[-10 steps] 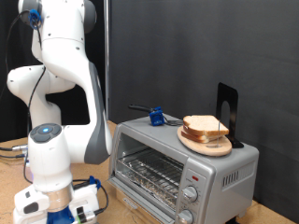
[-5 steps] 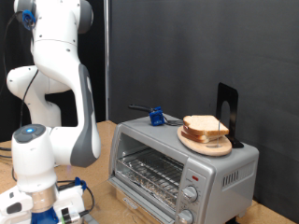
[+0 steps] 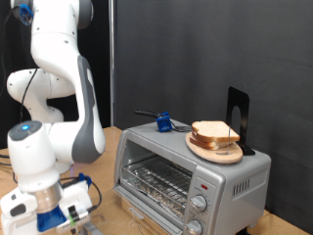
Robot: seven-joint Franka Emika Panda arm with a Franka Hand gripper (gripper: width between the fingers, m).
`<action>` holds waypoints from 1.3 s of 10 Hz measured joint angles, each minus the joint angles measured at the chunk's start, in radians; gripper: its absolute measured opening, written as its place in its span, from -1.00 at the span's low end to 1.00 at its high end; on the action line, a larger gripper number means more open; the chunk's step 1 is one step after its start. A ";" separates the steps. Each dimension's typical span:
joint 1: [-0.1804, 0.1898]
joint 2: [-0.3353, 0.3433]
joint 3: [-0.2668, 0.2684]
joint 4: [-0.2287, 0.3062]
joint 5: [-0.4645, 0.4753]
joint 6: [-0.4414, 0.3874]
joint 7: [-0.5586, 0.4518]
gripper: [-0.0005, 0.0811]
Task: Make a piece of toast with the oven
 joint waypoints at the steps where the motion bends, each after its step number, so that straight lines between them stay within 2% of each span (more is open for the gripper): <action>1: -0.019 -0.052 0.007 -0.011 0.034 -0.080 -0.074 0.99; 4: -0.060 -0.183 0.009 -0.038 0.142 -0.259 -0.229 0.99; 6: -0.077 -0.263 0.002 -0.048 0.192 -0.370 -0.264 0.99; 7: -0.080 -0.302 -0.004 -0.055 0.160 -0.391 -0.235 0.99; 9: -0.079 -0.391 0.003 -0.078 -0.008 -0.382 -0.064 0.99; 10: -0.077 -0.433 0.009 -0.088 -0.027 -0.400 -0.007 0.99; 11: -0.078 -0.476 -0.008 -0.099 0.105 -0.471 -0.089 0.99; 12: -0.078 -0.471 -0.004 -0.100 0.035 -0.451 -0.056 0.99; 13: -0.073 -0.470 0.003 -0.099 0.036 -0.457 -0.062 0.99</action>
